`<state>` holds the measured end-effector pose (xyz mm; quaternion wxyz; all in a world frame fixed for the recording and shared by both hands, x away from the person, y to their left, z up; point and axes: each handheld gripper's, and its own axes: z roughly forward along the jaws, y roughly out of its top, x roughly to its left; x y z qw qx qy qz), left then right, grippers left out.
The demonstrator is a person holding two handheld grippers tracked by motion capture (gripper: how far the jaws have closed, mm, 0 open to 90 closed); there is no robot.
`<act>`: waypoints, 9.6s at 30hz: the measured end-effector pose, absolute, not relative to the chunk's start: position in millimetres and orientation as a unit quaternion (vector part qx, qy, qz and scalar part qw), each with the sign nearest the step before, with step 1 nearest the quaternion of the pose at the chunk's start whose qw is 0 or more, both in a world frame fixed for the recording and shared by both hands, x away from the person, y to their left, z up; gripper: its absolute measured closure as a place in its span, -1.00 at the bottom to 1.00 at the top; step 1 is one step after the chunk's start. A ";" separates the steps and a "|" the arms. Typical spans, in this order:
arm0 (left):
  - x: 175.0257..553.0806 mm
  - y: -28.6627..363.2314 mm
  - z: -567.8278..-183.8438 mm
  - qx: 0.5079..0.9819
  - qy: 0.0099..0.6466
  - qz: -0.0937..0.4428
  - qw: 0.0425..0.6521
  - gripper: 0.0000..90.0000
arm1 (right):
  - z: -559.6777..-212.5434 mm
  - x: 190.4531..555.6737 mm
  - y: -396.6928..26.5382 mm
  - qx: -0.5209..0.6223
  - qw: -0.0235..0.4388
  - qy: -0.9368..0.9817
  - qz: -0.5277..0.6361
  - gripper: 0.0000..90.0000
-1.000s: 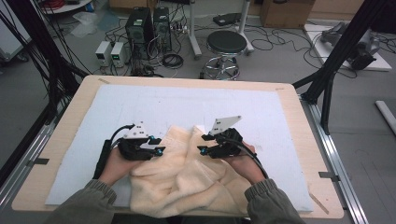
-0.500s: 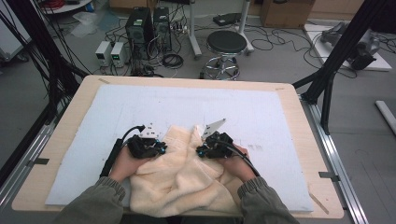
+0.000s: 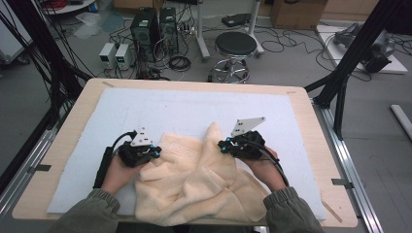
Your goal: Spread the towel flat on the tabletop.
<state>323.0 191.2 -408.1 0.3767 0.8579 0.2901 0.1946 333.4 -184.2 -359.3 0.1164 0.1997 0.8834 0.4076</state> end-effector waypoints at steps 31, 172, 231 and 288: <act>331.7 211.2 -423.0 0.858 0.334 0.116 0.372 0.20 | -420.0 359.1 -203.3 0.248 0.072 0.892 0.370 0.17; 287.0 225.7 -426.4 0.848 0.280 0.151 0.424 -0.05 | -395.9 329.0 -179.1 0.217 0.066 0.891 0.393 0.01; 260.3 187.5 -437.8 0.878 0.244 0.055 0.408 0.13 | -427.6 274.9 -179.7 0.145 0.050 0.909 0.388 0.18; 270.3 227.3 -394.2 0.801 0.317 0.147 0.486 0.21 | -375.6 295.5 -219.6 0.200 0.151 0.869 0.427 0.46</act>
